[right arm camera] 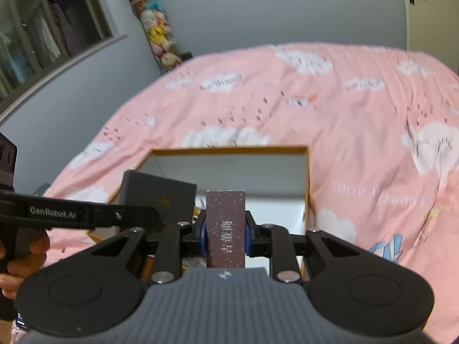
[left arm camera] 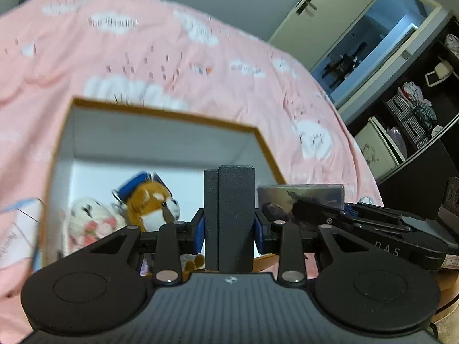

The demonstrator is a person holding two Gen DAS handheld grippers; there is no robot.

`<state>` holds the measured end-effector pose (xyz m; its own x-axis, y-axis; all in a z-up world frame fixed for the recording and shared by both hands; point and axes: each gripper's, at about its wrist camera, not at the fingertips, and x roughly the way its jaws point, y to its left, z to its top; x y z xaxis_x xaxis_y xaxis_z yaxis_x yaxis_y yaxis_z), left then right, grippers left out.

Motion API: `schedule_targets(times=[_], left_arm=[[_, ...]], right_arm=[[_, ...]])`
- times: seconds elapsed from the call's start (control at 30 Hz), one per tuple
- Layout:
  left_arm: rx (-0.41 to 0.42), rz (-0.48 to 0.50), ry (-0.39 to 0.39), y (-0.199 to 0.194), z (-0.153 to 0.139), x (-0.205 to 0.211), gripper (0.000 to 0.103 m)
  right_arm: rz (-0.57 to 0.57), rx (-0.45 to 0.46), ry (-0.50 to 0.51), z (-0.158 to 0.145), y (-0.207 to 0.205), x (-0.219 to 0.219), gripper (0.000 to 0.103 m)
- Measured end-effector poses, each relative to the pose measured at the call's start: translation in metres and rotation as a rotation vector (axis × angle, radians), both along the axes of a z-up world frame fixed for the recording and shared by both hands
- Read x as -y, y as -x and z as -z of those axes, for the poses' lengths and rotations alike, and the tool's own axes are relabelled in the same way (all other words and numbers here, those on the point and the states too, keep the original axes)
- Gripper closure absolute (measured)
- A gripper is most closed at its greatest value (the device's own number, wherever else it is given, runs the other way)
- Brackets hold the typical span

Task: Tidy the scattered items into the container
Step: 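Carry the grey box and the maroon box over the orange box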

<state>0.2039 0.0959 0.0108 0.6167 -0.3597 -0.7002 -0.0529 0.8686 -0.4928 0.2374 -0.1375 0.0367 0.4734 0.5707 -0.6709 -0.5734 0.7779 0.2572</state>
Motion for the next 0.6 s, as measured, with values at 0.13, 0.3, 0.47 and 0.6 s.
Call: schedule_targets(times=[0.13,0.3,0.47,0.6], left_arm=[[-0.059,0.015,0.042,-0.019,0.026,0.002,0.065],[-0.12,0.039,0.063,-0.038,0.042,0.01,0.065],[-0.235,0.05,0.01,-0.058,0.056,0.013,0.065],[-0.27,0.08,0.028,-0.06,0.073,0.013,0.065]], right_arm=[[0.024,-0.02,0.041,0.012,-0.01,-0.001,0.077],[0.033,-0.013,0.079,0.008,-0.021,-0.001,0.077],[-0.002,-0.059,0.171,0.01,-0.036,-0.014,0.077],[-0.048,-0.067,0.233,0.018,-0.041,-0.024,0.077]])
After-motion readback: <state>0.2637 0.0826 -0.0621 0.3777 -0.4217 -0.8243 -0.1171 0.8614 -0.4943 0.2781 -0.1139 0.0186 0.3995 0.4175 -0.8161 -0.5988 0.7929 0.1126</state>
